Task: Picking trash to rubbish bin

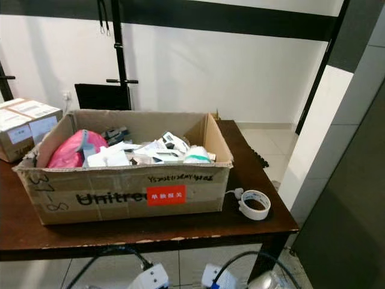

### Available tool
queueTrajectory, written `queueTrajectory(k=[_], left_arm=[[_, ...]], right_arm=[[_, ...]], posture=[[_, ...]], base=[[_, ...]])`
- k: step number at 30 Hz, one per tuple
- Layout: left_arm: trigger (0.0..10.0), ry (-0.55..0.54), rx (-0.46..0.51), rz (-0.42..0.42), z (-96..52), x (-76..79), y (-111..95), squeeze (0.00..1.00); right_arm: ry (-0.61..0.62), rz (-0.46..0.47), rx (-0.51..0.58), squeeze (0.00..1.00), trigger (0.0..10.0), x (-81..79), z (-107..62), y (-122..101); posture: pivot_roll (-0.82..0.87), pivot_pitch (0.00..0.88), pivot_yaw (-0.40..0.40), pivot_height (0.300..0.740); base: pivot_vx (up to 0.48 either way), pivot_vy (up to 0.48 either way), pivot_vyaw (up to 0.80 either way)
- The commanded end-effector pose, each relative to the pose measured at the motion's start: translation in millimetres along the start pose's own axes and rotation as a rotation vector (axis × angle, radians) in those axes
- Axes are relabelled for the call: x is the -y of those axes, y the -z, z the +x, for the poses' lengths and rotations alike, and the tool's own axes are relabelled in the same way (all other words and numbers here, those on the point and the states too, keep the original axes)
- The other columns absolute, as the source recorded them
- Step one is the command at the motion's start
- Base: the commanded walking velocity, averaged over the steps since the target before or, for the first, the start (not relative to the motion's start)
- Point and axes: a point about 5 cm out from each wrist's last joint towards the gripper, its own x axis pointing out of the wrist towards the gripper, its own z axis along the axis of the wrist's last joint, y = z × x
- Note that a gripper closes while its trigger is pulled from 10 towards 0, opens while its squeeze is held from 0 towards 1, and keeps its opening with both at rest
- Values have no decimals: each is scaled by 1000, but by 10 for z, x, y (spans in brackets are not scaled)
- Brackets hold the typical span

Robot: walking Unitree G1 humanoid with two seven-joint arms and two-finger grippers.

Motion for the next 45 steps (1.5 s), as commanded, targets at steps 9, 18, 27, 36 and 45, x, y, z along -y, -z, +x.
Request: queueTrajectory(k=[9,18,27,36,45], left_arm=[[10000,-338,1,-268,316,-167,662,0],[10000,-699,31,-561,100,-361,1159,0],[10000,-742,130,-600,40,-517,1040,0],[10000,-862,105,-662,67,-536,1100,0],[10000,-826,141,-636,78,-527,1096,0]], right_arm=[[294,202,-100,0,10000,-78,260,432],[622,750,28,0,10000,-185,302,742],[651,897,85,0,10000,-212,325,759],[699,819,19,0,10000,-97,304,671],[702,769,14,0,10000,-12,304,536]], posture=[[79,22,-78,740],[69,6,-76,740],[67,0,-70,740],[74,0,-66,740],[78,0,-77,740]], base=[[0,0,0],[0,0,0],[0,0,0],[0,0,0],[0,0,0]])
